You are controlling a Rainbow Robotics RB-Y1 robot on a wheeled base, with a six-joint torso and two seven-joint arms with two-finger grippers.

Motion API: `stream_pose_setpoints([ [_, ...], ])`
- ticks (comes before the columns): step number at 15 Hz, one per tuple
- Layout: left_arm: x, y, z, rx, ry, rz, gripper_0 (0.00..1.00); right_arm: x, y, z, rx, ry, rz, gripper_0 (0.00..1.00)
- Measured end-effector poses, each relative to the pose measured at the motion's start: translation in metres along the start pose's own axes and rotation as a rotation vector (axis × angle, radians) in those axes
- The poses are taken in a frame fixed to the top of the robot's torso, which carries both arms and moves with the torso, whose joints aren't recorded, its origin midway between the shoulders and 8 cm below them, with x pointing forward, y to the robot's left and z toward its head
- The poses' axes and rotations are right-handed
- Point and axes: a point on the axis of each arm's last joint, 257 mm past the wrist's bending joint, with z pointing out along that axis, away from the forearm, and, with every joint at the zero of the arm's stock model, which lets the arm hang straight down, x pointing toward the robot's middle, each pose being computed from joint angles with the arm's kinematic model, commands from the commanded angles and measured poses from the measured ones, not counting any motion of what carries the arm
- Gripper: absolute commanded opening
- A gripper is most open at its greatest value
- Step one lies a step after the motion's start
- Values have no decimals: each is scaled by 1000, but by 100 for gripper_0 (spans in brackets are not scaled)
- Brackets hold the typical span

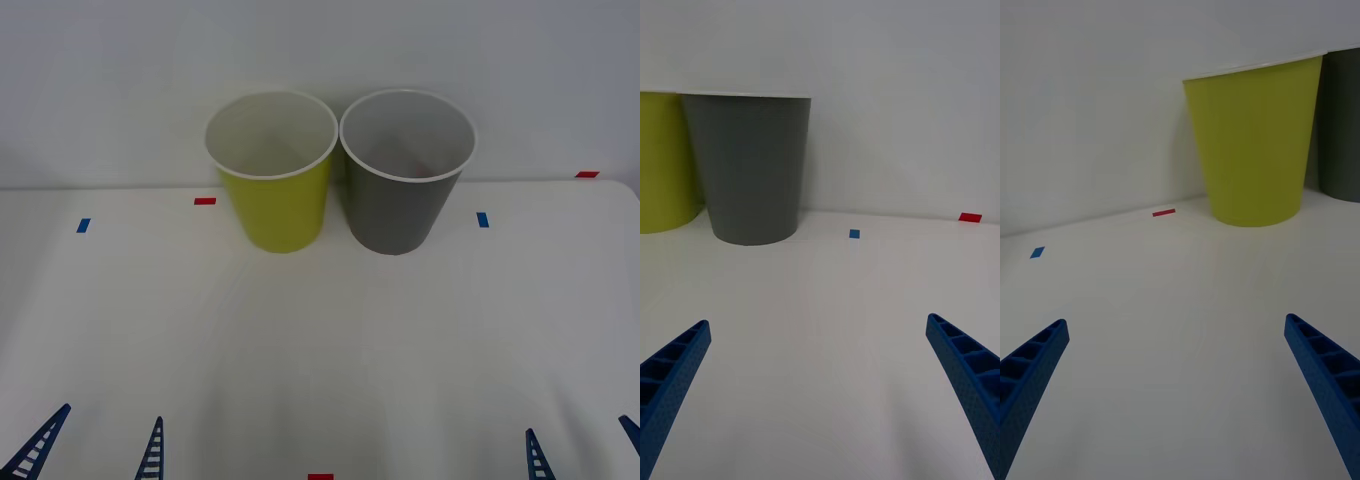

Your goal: Put cans in the gray bin and PET bottles in the light green bin.

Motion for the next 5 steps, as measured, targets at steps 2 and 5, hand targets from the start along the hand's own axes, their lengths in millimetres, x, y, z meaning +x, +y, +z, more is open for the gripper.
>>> stream_pose_setpoints([
  [2, 0, 0, 0, 0, 0, 0, 100, 0, 0, 0, 0, 0, 0, 100],
  [5, 0, 0, 0, 0, 0, 0, 100, 0, 0, 0, 0, 0, 0, 100],
])
